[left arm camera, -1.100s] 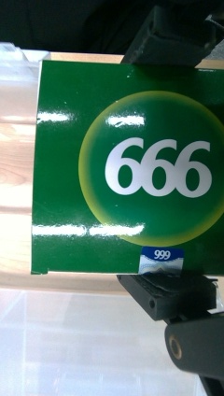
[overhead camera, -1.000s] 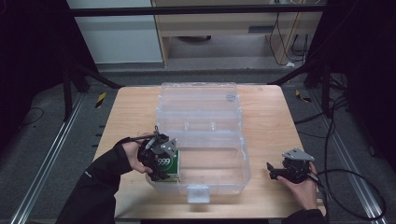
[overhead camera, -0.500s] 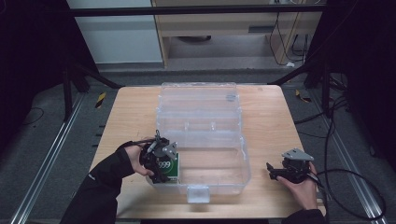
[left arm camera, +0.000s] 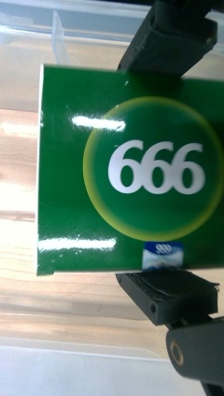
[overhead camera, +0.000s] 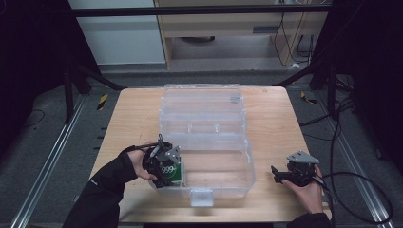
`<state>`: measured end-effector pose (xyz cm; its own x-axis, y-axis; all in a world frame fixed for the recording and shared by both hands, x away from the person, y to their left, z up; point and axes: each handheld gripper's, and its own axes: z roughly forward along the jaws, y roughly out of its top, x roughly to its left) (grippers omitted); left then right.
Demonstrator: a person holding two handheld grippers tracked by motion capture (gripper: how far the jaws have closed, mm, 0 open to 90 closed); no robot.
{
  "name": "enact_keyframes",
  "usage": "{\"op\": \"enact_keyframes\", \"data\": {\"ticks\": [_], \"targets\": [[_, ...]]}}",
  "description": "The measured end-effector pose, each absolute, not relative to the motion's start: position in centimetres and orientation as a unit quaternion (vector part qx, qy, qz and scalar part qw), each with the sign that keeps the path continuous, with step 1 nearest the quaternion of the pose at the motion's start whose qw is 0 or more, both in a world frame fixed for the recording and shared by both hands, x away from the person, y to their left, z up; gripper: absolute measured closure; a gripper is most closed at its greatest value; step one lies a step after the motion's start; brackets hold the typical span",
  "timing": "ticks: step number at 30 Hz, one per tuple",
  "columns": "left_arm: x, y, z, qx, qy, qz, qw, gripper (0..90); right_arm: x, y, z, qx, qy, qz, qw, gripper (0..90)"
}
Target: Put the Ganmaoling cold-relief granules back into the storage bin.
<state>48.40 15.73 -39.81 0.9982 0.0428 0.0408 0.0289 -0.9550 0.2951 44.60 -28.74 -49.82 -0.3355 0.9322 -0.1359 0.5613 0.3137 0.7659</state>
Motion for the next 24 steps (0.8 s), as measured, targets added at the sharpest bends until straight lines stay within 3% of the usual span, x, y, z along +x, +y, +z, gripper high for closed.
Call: {"op": "enact_keyframes", "data": {"ticks": [11,24], "targets": [[47.8,16.9,-37.3,0.979,0.032,0.049,0.194,14.1,44.6,-28.8,-49.8,0.496,0.754,0.313,0.295,1.8],[46.7,21.9,-35.8,0.955,0.119,0.094,0.256,19.6,44.5,-28.9,-49.7,0.499,0.751,0.316,0.295,2.2]]}}
